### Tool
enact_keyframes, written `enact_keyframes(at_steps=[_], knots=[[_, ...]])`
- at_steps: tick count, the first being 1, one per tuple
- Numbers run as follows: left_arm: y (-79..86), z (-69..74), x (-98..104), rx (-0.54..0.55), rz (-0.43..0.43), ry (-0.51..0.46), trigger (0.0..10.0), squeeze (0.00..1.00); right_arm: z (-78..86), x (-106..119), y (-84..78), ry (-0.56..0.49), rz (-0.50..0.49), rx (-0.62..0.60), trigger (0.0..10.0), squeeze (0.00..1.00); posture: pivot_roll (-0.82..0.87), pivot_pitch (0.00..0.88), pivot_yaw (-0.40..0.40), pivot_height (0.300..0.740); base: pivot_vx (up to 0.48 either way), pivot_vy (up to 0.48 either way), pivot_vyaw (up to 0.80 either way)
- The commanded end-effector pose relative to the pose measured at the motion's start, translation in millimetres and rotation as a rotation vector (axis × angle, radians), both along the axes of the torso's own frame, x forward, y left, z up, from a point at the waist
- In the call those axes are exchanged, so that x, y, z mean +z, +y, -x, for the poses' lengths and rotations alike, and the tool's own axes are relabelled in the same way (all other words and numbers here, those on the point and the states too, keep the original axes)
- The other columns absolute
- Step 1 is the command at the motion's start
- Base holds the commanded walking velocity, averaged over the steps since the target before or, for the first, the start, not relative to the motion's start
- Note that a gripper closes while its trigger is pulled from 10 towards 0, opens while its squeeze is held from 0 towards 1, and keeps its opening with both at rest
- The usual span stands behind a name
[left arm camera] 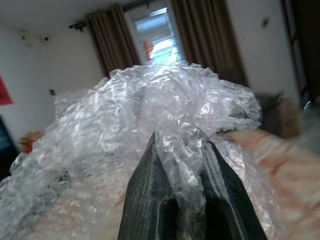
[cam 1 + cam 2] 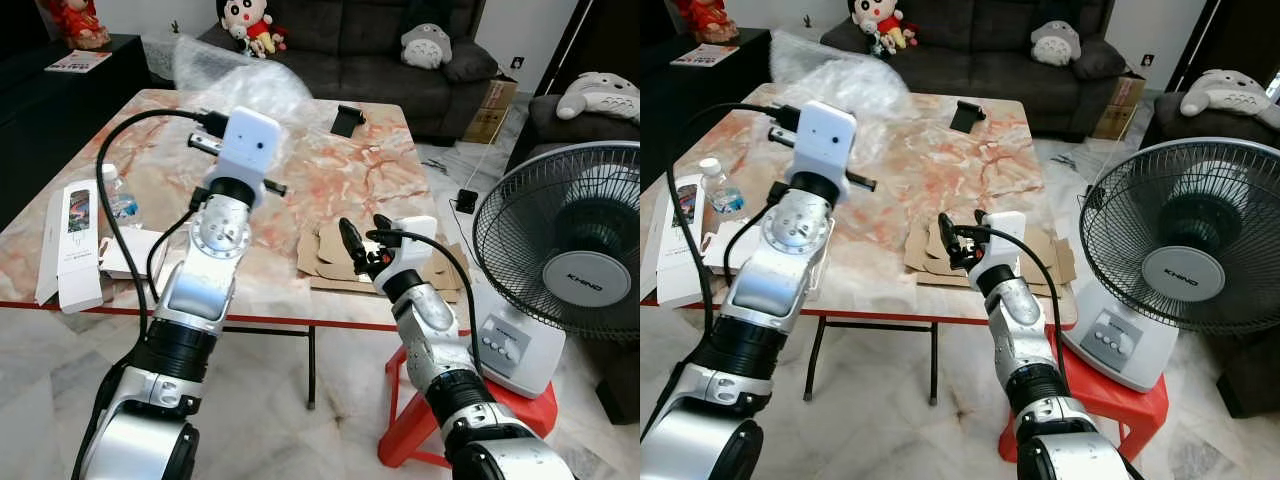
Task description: Picking trash to rubbish bin
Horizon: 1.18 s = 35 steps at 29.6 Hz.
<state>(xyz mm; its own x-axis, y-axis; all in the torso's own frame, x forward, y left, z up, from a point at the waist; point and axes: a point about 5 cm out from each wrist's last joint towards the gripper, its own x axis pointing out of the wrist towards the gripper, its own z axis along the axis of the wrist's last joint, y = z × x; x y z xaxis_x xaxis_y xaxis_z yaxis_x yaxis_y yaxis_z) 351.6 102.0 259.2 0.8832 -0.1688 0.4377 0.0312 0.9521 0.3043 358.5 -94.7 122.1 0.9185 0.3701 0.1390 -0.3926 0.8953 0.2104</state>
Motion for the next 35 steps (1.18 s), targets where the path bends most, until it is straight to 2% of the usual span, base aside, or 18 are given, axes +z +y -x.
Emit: enact_keyframes(at_steps=[1, 2, 3, 5, 10, 15, 22, 35], knots=[[-1.7, 2.1, -19, -0.016, 0.026, 0.031, 10.0, 0.0, -3.6, 9, -5.0, -0.035, -0.02, -0.031, 10.0, 0.0, -0.09, 0.0, -0.081, 0.74, 0.0, 0.0, 0.0], [-1.8, 3.7, -29, -0.013, 0.034, 0.042, 10.0, 0.0, -4.0, 10, -7.1, -0.047, -0.025, -0.043, 10.0, 0.0, -0.09, 0.0, -0.081, 0.74, 0.0, 0.0, 0.0], [-1.8, 3.7, -29, -0.013, 0.034, 0.042, 10.0, 0.0, -4.0, 10, -7.1, -0.047, -0.025, -0.043, 10.0, 0.0, -0.09, 0.0, -0.081, 0.74, 0.0, 0.0, 0.0], [1.6, 7.1, -50, 0.002, 0.075, 0.072, 10.0, 0.0, -4.9, 14, -11.1, -0.065, -0.03, -0.064, 10.0, 0.0, -0.09, 0.0, -0.081, 0.74, 0.0, 0.0, 0.0], [3.3, 8.8, -70, -0.011, 0.111, 0.111, 10.0, 0.0, -5.0, 15, -10.4, -0.07, -0.029, -0.069, 10.0, 0.0, -0.09, 0.0, -0.081, 0.74, 0.0, 0.0, 0.0], [0.6, 10.5, -71, -0.035, 0.131, 0.089, 10.0, 0.0, -5.1, 16, -10.5, -0.082, -0.036, -0.077, 10.0, 0.0, -0.09, 0.0, -0.081, 0.74, 0.0, 0.0, 0.0], [-3.8, 9.8, -74, -0.056, 0.118, 0.075, 10.0, 0.0, -4.5, 15, -11.9, -0.082, -0.035, -0.089, 10.0, 0.0, -0.09, 0.0, -0.082, 0.74, 0.0, 0.0, 0.0], [2.8, 8.6, -83, -0.04, 0.12, 0.079, 10.0, 0.0, -3.8, 13, -16.7, -0.084, -0.033, -0.111, 10.0, 0.0, -0.1, 0.0, -0.073, 0.74, 0.0, 0.0, 0.0]])
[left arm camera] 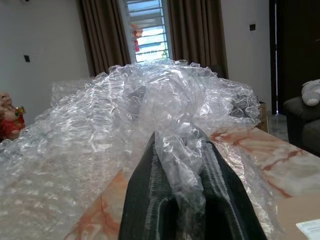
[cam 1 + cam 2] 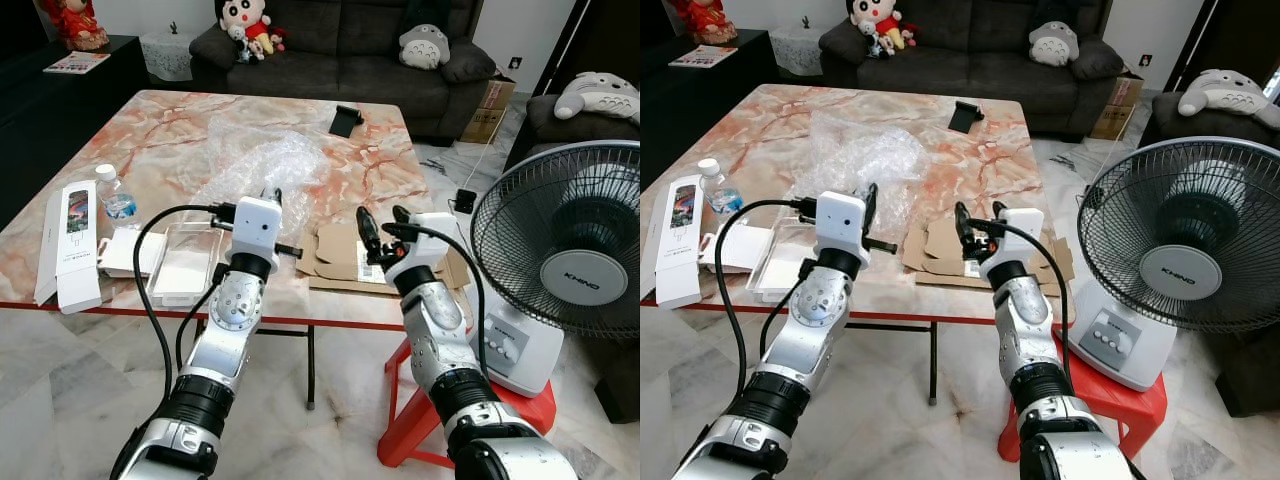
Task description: Picking trash to rubbish bin
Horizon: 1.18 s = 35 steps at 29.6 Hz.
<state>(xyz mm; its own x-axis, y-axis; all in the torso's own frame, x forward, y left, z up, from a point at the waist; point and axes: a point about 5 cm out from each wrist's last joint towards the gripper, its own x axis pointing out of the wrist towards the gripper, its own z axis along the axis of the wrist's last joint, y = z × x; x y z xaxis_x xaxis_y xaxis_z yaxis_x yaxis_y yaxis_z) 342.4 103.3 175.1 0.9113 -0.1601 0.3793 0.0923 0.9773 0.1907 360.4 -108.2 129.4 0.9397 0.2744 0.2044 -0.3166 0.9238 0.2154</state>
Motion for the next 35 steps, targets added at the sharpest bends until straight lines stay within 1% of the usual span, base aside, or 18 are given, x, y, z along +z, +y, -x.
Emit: enact_keyframes(at_steps=[1, 11, 14, 16, 18, 19, 21, 24, 35], knots=[[2.0, -0.7, 1, 0.003, 0.009, -0.006, 10.0, 0.0, -1.9, 6, -3.4, -0.023, -0.003, -0.015, 10.0, 0.0, -0.1, 0.0, -0.073, 0.74, 0.0, 0.0, 0.0], [6.9, 0.2, -4, 0.024, 0.011, -0.009, 10.0, 0.0, -1.7, 2, -14.2, -0.013, 0.007, -0.055, 10.0, 0.0, -0.1, 0.0, -0.071, 0.74, 0.0, 0.0, 0.0], [8.6, 1.4, -4, 0.027, 0.009, -0.015, 10.0, 0.0, -1.8, 2, -20.1, -0.01, 0.009, -0.076, 10.0, 0.0, -0.1, 0.0, -0.071, 0.74, 0.0, 0.0, 0.0], [8.8, 1.5, -4, 0.027, 0.008, -0.016, 10.0, 0.0, -1.9, 2, -21.2, -0.01, 0.011, -0.08, 10.0, 0.0, -0.1, 0.0, -0.071, 0.74, 0.0, 0.0, 0.0], [10.6, 2.0, -5, 0.033, 0.006, -0.017, 10.0, 0.0, -2.1, 1, -27.9, -0.005, 0.016, -0.1, 10.0, 0.0, -0.1, 0.0, -0.073, 0.74, 0.0, 0.0, 0.0], [10.6, 2.0, -5, 0.033, 0.006, -0.017, 10.0, 0.0, -2.1, 1, -27.9, -0.005, 0.016, -0.1, 10.0, 0.0, -0.1, 0.0, -0.073, 0.74, 0.0, 0.0, 0.0], [11.9, 2.1, -5, 0.036, 0.005, -0.019, 10.0, 0.0, -2.1, 1, -32.7, -0.003, 0.021, -0.114, 10.0, 0.0, -0.1, 0.0, -0.072, 0.74, -0.257, 0.0, 0.0], [12.2, 1.7, -5, 0.038, 0.005, -0.021, 10.0, 0.0, -2.1, 1, -34.6, -0.002, 0.024, -0.122, 10.0, 0.0, -0.1, 0.0, -0.074, 0.74, -0.307, 0.0, 0.0], [13.2, 1.7, -5, 0.045, 0.002, -0.018, 10.0, 0.0, -2.1, 0, -33.8, 0.001, 0.021, -0.126, 10.0, 0.0, -0.1, 0.0, -0.075, 0.74, -0.323, 0.0, 0.0]])
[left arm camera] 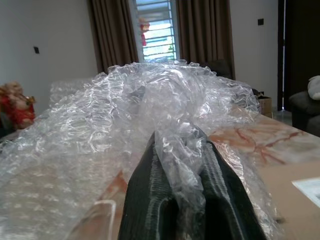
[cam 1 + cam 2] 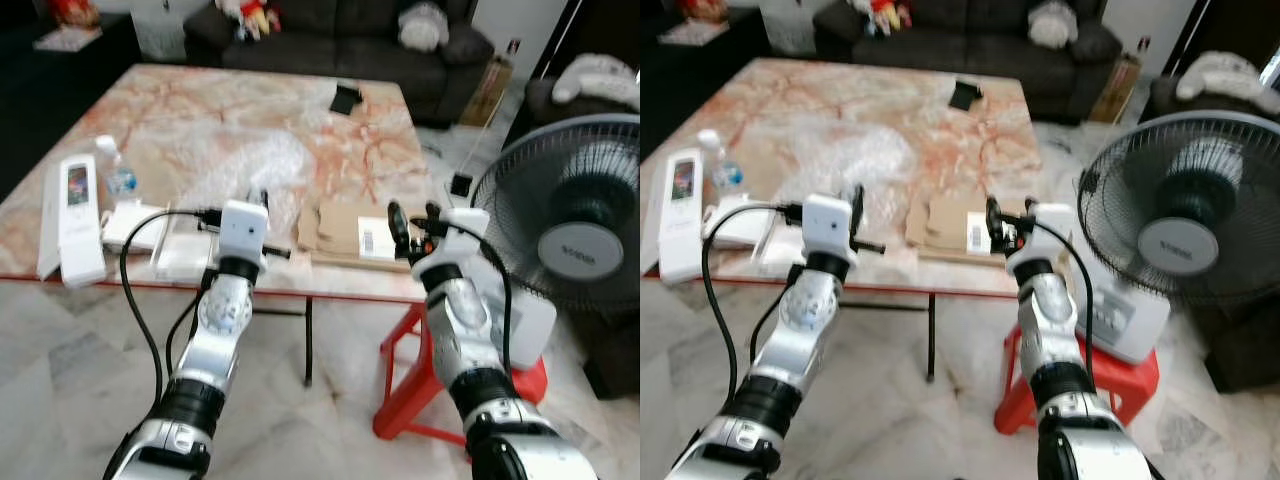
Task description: Picking trash to rubbish bin
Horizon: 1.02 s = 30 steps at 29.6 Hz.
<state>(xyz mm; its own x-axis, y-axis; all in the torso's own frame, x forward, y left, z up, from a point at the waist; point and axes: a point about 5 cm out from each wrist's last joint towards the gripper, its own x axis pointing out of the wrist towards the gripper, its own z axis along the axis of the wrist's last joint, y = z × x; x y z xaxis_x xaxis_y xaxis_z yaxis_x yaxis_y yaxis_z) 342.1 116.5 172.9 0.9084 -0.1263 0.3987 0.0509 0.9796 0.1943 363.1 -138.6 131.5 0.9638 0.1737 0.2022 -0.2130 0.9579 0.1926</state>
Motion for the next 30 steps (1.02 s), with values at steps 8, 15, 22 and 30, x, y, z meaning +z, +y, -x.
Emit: enact_keyframes(at_steps=[8, 15, 22, 30], knots=[[-0.8, 1.1, -2, 0.003, 0.004, 0.003, 10.0, 0.0, 1.1, -3, -7.0, 0.008, -0.002, -0.028, 10.0, 0.0, -0.11, 0.0, -0.074, 0.74, -0.307, 0.0, 0.0], [-1.2, 0.7, -2, 0.003, 0.004, 0.004, 10.0, 0.0, 1.6, -4, -9.5, 0.011, 0.0, -0.035, 10.0, 0.0, -0.11, 0.0, -0.076, 0.74, -0.306, 0.0, 0.0], [3.0, 1.0, -18, 0.012, -0.001, 0.08, 10.0, 0.0, 6.1, -17, -17.4, 0.066, 0.016, -0.045, 10.0, 0.0, -0.1, 0.0, -0.084, 0.74, -0.211, 0.0, 0.0], [29.4, 17.3, -101, 0.061, 0.012, 0.449, 10.0, 0.0, 38.4, -84, -53.4, 0.373, 0.083, -0.117, 10.0, 0.0, -0.11, 0.0, -0.088, 0.74, 0.0, 0.0, 0.0]])
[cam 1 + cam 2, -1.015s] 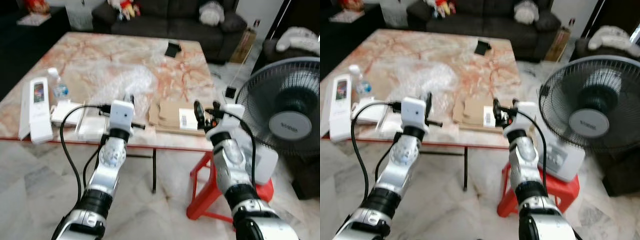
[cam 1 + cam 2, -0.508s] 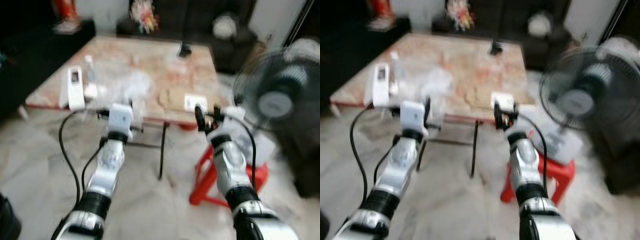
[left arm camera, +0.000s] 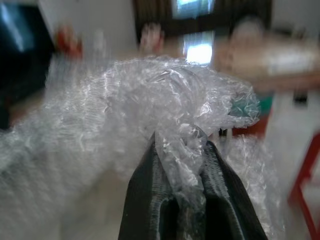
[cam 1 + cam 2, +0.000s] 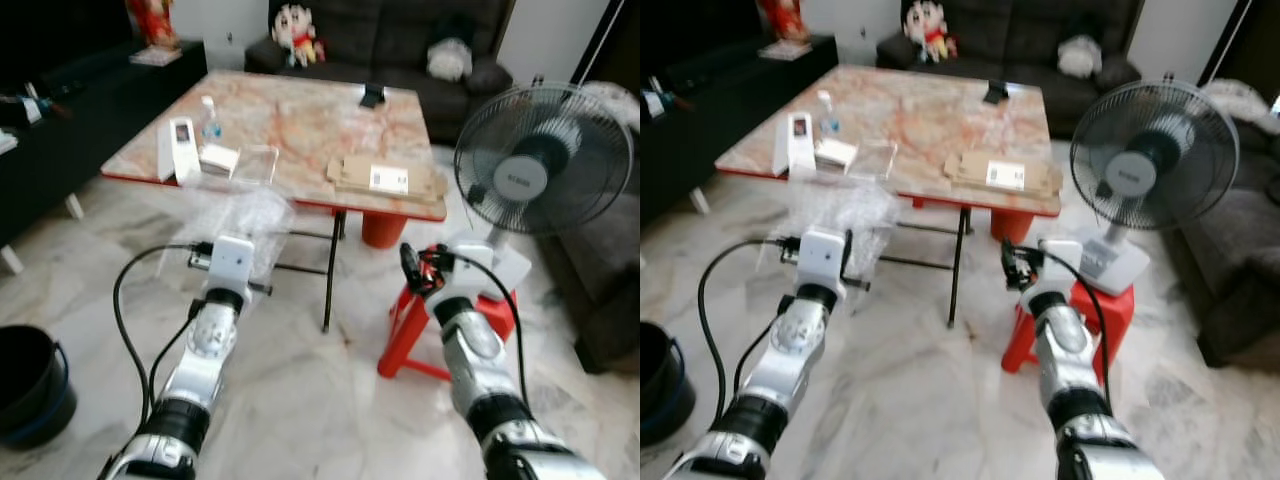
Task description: Picking trash to rubbish bin
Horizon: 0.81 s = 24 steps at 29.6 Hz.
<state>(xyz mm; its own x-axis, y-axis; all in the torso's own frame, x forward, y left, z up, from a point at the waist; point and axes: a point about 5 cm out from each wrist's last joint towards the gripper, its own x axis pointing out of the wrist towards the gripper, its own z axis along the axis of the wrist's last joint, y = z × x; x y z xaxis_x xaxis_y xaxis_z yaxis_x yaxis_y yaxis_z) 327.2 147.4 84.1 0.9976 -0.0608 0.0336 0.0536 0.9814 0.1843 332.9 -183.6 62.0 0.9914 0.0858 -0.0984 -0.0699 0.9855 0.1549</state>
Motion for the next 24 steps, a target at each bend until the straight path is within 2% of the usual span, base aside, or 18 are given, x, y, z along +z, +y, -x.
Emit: enact_keyframes(at_steps=[1, 2, 7, 11, 13, 16, 17, 18, 19, 20, 21, 24], knots=[[-1.5, 2.3, -12, -0.004, 0.026, 0.07, 10.0, 0.0, 8.2, -14, -8.3, 0.078, 0.002, -0.027, 10.0, 0.0, -0.11, 0.0, -0.088, 0.74, 0.0, 0.0, 0.0], [5.4, 10.9, -35, 0.013, 0.012, 0.185, 10.0, 0.0, 21.0, -32, -16.8, 0.171, 0.008, -0.048, 10.0, 0.0, -0.11, 0.0, -0.091, 0.74, 0.0, 0.0, 0.0], [19.5, 36.7, -78, 0.062, -0.019, 0.389, 10.0, 0.0, 54.1, -69, -31.7, 0.37, 0.021, -0.092, 10.0, 0.0, -0.11, 0.0, -0.092, 0.74, 0.0, 0.0, 0.0], [27.1, 78.6, -123, 0.102, -0.001, 0.639, 10.0, 0.0, 99.3, -106, -45.4, 0.592, 0.016, -0.186, 10.0, 0.0, -0.11, 0.0, -0.093, 0.74, 0.0, 0.0, 0.0], [28.1, 89.0, -132, 0.117, -0.002, 0.693, 10.0, 0.0, 109.9, -113, -46.7, 0.64, 0.015, -0.203, 10.0, 0.0, -0.11, 0.0, -0.093, 0.74, 0.0, 0.0, 0.0], [28.5, 95.3, -137, 0.125, 0.002, 0.727, 10.0, 0.0, 116.6, -118, -46.8, 0.67, 0.017, -0.207, 10.0, 0.0, -0.11, 0.0, -0.095, 0.74, 0.0, 0.0, 0.0], [29.8, 105.8, -145, 0.152, 0.024, 0.775, 10.0, 0.0, 125.4, -124, -46.0, 0.702, 0.014, -0.215, 10.0, 0.0, -0.11, 0.0, -0.095, 0.74, 0.0, 0.0, 0.0], [32.5, 122.1, -155, 0.192, 0.037, 0.857, 10.0, 0.0, 136.8, -131, -44.2, 0.739, 0.009, -0.223, 10.0, 0.0, -0.1, 0.0, -0.097, 0.74, 0.0, 0.0, 0.0], [32.5, 122.1, -155, 0.192, 0.037, 0.857, 10.0, 0.0, 136.8, -131, -44.2, 0.739, 0.009, -0.223, 10.0, 0.0, -0.1, 0.0, -0.097, 0.74, 0.0, 0.0, 0.0], [34.8, 135.2, -163, 0.225, 0.047, 0.913, 10.0, 0.0, 141.8, -134, -42.2, 0.755, 0.003, -0.226, 10.0, 0.0, -0.11, 0.002, -0.093, 0.74, 0.0, 0.0, 0.0], [35.8, 141.7, -167, 0.238, 0.05, 0.94, 10.0, 0.0, 143.2, -135, -41.2, 0.761, -0.003, -0.232, 10.0, 0.0, -0.12, 0.004, -0.089, 0.74, 0.0, 0.0, 0.0], [37.1, 144.7, -168, 0.25, 0.044, 0.945, 10.0, 0.0, 141.7, -134, -40.9, 0.762, 0.006, -0.232, 10.0, 0.0, -0.12, 0.004, -0.085, 0.74, 0.0, 0.0, 0.0]])
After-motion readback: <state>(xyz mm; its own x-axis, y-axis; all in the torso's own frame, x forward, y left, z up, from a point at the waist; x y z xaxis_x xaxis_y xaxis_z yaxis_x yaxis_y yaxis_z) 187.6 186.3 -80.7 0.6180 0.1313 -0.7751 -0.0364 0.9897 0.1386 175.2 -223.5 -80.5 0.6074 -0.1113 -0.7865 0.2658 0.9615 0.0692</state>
